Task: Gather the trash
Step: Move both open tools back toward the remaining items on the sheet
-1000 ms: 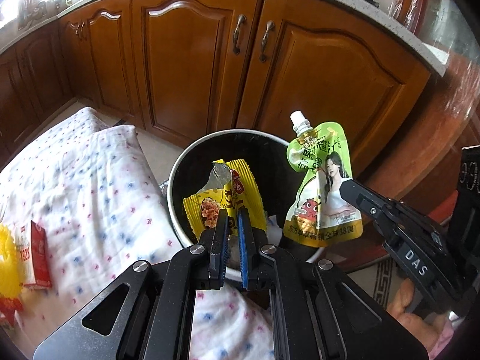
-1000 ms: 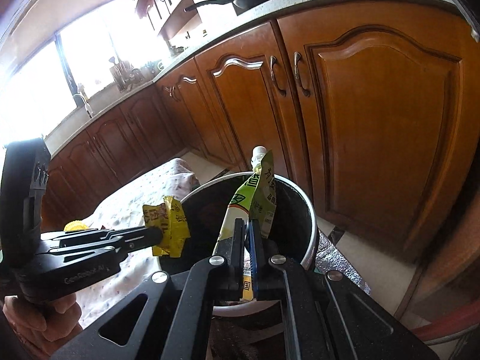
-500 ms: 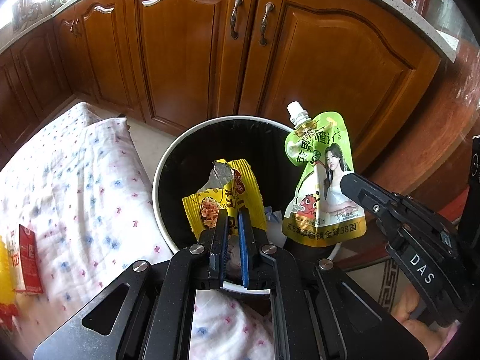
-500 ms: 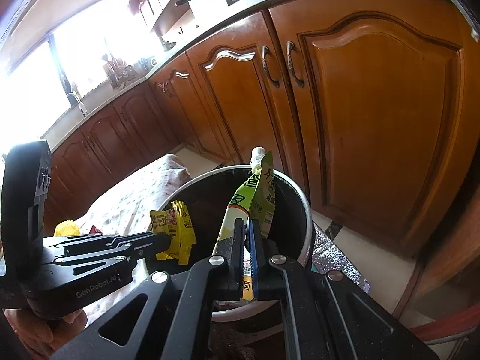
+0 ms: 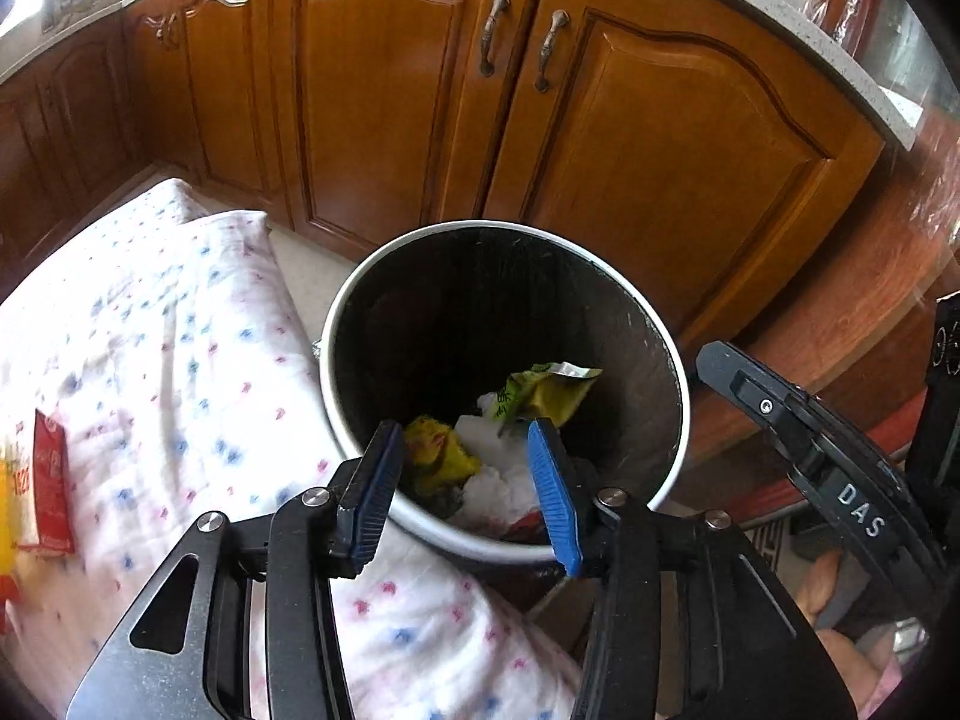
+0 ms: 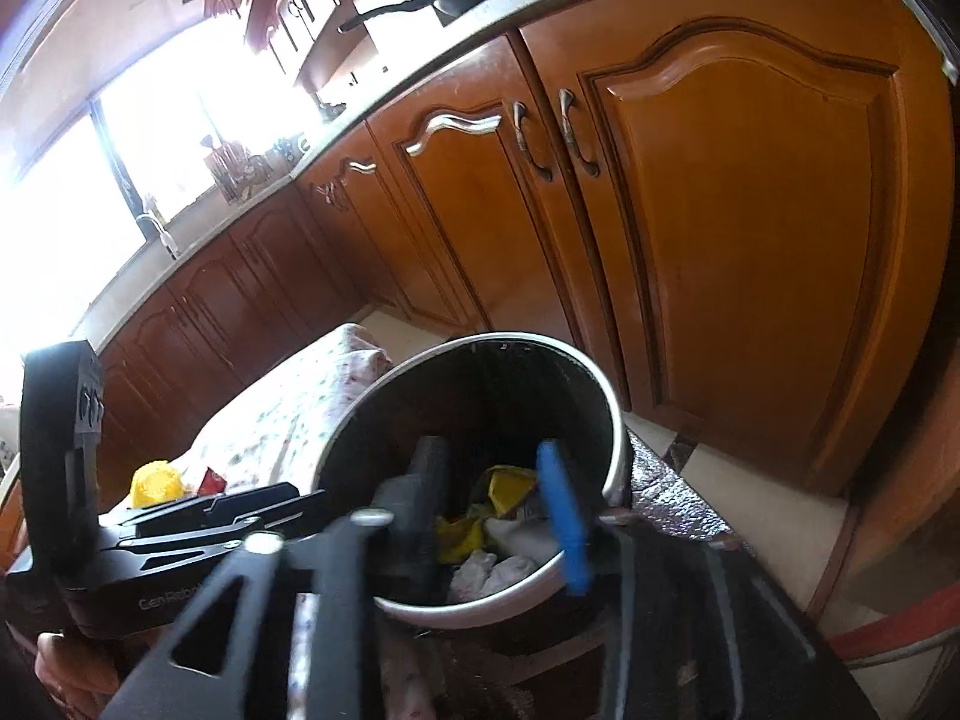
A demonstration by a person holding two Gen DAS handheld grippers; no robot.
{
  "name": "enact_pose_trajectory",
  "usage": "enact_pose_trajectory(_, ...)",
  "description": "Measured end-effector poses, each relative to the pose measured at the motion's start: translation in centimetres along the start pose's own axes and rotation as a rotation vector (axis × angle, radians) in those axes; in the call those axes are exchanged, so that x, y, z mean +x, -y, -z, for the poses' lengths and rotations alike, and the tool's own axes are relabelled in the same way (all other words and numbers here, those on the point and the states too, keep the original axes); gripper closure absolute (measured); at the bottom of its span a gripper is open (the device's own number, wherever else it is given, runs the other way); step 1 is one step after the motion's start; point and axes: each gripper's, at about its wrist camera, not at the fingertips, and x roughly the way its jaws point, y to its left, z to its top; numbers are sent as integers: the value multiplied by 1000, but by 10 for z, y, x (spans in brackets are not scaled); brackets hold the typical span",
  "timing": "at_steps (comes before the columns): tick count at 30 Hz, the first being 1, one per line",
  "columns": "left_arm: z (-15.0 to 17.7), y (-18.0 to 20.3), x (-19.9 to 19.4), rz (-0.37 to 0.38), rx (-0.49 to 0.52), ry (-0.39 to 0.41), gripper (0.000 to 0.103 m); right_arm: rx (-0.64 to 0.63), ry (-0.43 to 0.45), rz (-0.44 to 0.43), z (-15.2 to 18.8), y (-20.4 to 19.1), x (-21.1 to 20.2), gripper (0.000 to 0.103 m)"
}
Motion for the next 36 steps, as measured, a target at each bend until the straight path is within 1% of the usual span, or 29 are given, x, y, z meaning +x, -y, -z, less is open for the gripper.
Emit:
enact_pose_trajectory(1, 4, -4, -3, -1, -7, 7, 59, -2, 3, -7, 2, -3, -2, 50)
enact_pose_trajectory(3, 12, -13, -10, -4, -28, 19, 58, -7, 8, -26, 8, -10, -7, 32)
enact_pose_trajectory(4, 15, -16, -13, -3, -37, 23, 58, -11, 11, -33, 10, -14, -8, 29)
enact_pose_trajectory(8, 32, -35, -30, -22, -80, 51, 56, -29, 2, -55, 23, -30, -12, 27)
enact_pose_trajectory(10, 43, -45, -40, -45, -99, 68, 54, -24, -11, -73, 29, -37, -12, 27)
enact_pose_trajectory(15, 68, -78, -66, -74, -163, 103, 51, -20, -32, -114, 42, -54, -15, 17)
enact_pose_trajectory(17, 79, -86, -73, -86, -180, 113, 51, -23, -46, -133, 46, -63, -13, 15)
enact_pose_trajectory(20, 92, -97, -84, -112, -203, 127, 49, -22, -65, -156, 53, -74, -12, 9)
enact_pose_trajectory(25, 116, -116, -100, -157, -236, 154, 45, -40, -93, -187, 65, -92, -10, 8)
enact_pose_trajectory(30, 135, -142, -118, -187, -277, 171, 44, -61, -117, -217, 74, -111, -4, 8)
enact_pose_trajectory(36, 146, -168, -130, -225, -314, 183, 44, -81, -146, -245, 79, -129, 3, 8)
